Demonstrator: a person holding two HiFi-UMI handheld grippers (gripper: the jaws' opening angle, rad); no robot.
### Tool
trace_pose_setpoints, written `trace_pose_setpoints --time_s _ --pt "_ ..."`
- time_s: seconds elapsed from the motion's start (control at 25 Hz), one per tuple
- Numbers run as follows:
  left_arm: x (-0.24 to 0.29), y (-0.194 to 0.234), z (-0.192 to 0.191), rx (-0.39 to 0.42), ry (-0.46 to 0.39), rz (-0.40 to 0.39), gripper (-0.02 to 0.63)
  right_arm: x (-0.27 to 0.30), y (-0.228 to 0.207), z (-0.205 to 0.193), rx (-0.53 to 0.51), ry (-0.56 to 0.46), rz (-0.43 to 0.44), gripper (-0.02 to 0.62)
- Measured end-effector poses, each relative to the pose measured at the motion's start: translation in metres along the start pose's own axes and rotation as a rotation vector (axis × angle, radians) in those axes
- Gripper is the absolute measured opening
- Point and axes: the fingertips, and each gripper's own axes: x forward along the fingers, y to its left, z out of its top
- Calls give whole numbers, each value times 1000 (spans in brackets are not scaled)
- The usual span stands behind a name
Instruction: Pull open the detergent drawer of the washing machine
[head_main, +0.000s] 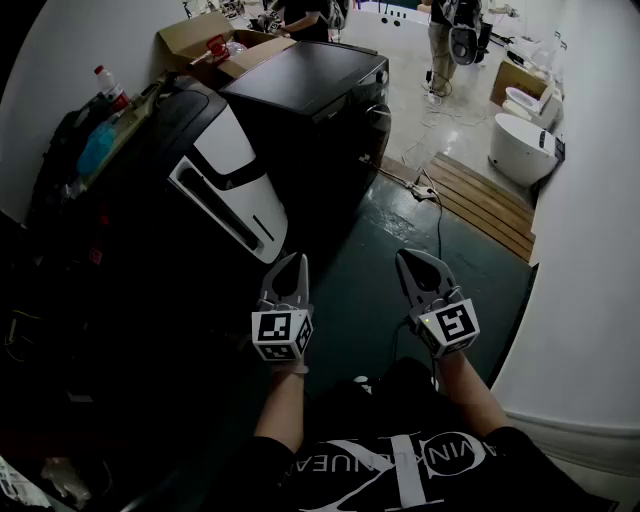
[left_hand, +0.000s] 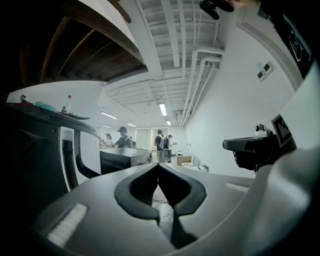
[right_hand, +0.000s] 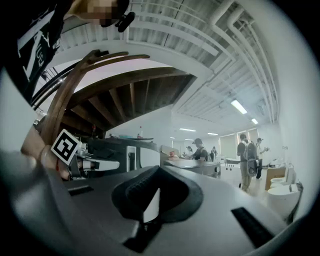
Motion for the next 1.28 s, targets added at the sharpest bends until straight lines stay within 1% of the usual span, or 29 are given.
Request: trace_pose_setpoints --time_s 0.08,0.16,0.24,0.36,0.52,0.68,0.84,1.0,1.16,1.28 --pt "-4 4 1 5 -6 2 9 4 7 3 -28 -32 27 13" --pt "-8 8 3 6 -11 3 9 8 10 2 -36 -47 30 12" --pt "-11 11 3 4 -13 0 9 11 13 -1 -31 -44 21 12" --pt "-12 12 4 1 -16 -2 9 17 22 10 -7 -29 29 12" --pt "-12 16 1 -2 -14 -3 9 25 30 8 -31 -44 55 12" --pt "-2 30 -6 9 -8 -10 9 46 33 8 -7 -57 65 12" --pt "16 56 -14 23 17 -30 9 80 37 -1 -69 -64 77 14" --pt "47 87 -22 11 31 -53 9 124 36 -6 -89 -52 49 14" --pt "82 117 -29 32 54 -103 9 170 26 -12 -56 -46 3 14" --pt "103 139 -27 33 54 -128 9 201 15 -17 -42 -29 -33 14"
